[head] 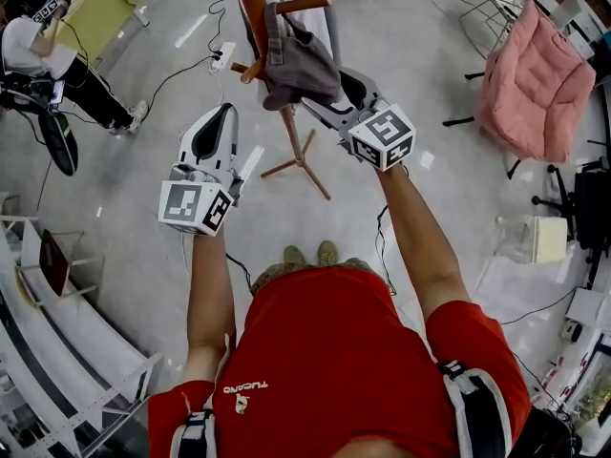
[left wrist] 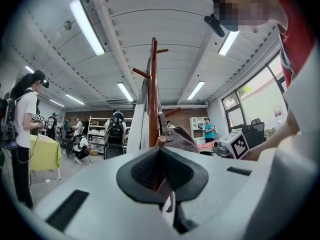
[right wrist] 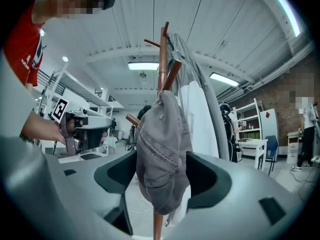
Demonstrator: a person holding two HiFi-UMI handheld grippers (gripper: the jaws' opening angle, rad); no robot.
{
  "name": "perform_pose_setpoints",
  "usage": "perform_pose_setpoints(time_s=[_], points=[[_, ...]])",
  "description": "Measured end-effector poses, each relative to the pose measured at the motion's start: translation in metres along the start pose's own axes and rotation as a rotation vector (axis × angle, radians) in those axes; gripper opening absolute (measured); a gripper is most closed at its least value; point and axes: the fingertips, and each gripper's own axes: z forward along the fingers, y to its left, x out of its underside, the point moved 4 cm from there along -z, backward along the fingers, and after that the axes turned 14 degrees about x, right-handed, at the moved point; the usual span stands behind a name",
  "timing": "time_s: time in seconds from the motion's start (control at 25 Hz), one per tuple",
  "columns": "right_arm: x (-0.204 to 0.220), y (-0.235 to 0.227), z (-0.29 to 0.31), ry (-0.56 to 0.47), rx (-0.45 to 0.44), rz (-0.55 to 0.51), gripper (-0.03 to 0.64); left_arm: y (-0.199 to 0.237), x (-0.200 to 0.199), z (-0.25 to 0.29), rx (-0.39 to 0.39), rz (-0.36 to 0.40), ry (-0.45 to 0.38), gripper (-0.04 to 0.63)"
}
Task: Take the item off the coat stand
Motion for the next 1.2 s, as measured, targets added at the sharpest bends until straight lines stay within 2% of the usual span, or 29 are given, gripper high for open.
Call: perform_pose_setpoints(time_s=[0.16,0.2,0.32,0.4,0.92,1.2], points=[[0.001,0.008,0.016,0.000,-0.007,-0.002,0.296,0.013,0.001,-0.007,0.005,-0.004,0.011,0.009],[0.001,0.009,0.018,-0.005,-0.006,-0.007,0.268,0.015,0.002,-0.007,0.005,-0.004,0.014,0.009],[-0.002,0.009,0.019,-0.025,0.001,-0.039,0.104,0.018,0.004,-0.008,0.011,-0.003,0.022,0.009],[-0.007,0.011,0.018,-0.038,0.013,-0.065,0.044,0.020,0.004,-0.010,0.015,-0.002,0.022,0.009],[-0.062,0.010,-0.023,-0.159,0.105,-0.126,0.029,0.014,-0.001,-0.019,0.050,-0.001,0.001,0.009],[-0.079,0.017,-0.058,-0.185,0.154,-0.151,0.029,0.001,-0.013,-0.022,0.088,0.015,-0.027,0.009]])
